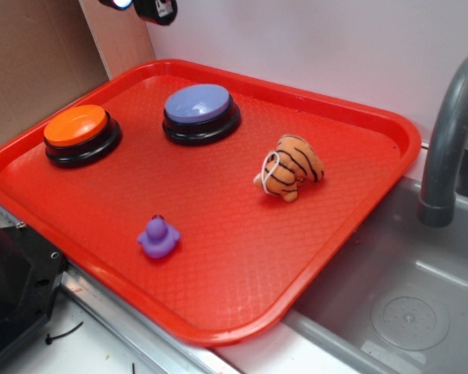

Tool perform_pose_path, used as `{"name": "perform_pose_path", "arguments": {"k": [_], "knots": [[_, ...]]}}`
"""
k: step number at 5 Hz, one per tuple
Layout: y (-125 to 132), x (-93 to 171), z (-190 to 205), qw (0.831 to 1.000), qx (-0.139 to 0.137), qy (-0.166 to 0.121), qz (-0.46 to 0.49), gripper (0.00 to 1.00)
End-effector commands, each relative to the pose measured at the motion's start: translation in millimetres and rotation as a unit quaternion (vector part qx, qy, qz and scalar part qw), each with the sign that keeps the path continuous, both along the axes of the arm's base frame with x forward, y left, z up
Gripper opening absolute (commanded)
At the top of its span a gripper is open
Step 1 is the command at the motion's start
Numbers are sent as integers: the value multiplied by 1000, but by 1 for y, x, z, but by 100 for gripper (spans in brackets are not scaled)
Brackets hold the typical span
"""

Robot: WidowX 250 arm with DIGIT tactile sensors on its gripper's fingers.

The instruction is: Push the purple button.

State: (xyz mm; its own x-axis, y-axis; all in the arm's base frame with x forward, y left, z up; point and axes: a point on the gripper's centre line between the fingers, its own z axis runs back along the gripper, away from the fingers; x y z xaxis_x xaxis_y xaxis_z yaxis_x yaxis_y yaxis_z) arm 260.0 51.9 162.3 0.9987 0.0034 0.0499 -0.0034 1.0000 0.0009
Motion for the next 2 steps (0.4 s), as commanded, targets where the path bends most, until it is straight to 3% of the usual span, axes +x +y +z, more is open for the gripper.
{"name": "perform_pose_path", "arguments": {"k": [1, 2], "knots": [[-1, -7, 42, 999, 8, -43, 16, 100], [-8, -16, 56, 997, 34, -59, 22, 100]]}}
